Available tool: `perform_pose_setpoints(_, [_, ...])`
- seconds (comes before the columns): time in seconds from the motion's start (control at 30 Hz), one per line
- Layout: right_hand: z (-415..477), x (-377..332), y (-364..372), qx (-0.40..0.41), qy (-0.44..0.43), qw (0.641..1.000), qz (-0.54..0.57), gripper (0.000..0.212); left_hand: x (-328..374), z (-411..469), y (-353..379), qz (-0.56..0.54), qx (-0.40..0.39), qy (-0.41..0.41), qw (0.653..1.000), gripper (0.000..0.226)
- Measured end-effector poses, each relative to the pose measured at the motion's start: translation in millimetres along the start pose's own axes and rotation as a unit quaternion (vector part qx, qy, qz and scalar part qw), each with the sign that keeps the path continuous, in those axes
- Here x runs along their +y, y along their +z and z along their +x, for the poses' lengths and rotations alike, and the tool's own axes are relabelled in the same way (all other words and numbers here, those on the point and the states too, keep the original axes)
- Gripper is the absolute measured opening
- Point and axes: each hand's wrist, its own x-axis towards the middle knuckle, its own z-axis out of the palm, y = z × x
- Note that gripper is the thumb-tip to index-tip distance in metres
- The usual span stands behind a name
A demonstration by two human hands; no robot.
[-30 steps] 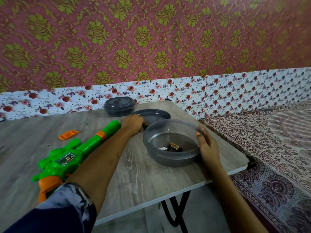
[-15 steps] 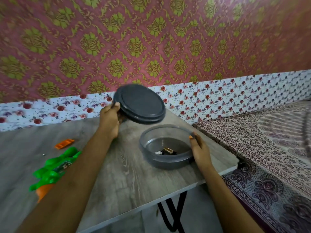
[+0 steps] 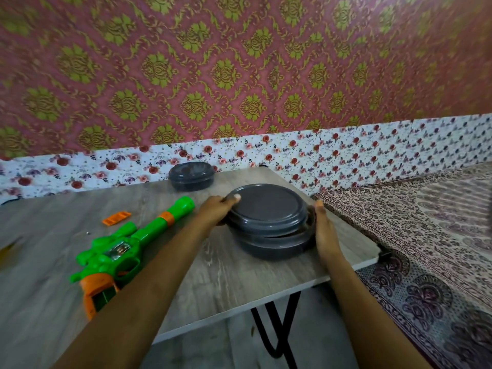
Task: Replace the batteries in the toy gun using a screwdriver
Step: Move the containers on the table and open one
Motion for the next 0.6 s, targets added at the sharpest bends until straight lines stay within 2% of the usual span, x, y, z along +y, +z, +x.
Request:
perform_pose_setpoints(0.1, [0.1, 0.1, -1.5, -0.007, -0.006, 1.000, 0.010, 0.089, -2.7, -1.8, 10.7, 0.094, 0.014, 0.041, 0.995, 0.040])
perform_pose_setpoints(0.23, [-1.0, -0.8, -3.5, -0.021, -0.010, 0.999, 0.027, 0.084, -7.0, -1.0, 16.0, 0.099, 0.017, 0.049, 0.994, 0.038])
perform_pose_setpoints(0.3, [0.4, -1.6, -4.2, -0.024, 0.002, 0.999, 0.033, 0.074, -8.4, 0.2, 16.6, 0.069, 0.008, 0.032, 0.997, 0.039])
perform_pose_setpoints(0.4, [9.9, -3.3, -5.7, -0.012, 0.066, 0.996, 0.060, 0.044, -5.8, 1.1, 19.7, -0.025, -0.027, -0.022, 0.999, 0.055])
perform_pose_setpoints(0.5, [18.4, -5.3, -5.4, -0.021, 0.144, 0.987, 0.066, 0.039, -3.7, 3.2, 25.7, -0.091, -0.040, -0.052, 0.994, 0.057])
perform_pose_setpoints(0.6, [20.6, -8.5, -2.3, -0.030, 0.164, 0.982, 0.093, 0.032, -9.6, 7.0, 32.3, -0.148, -0.062, -0.038, 0.986, 0.051])
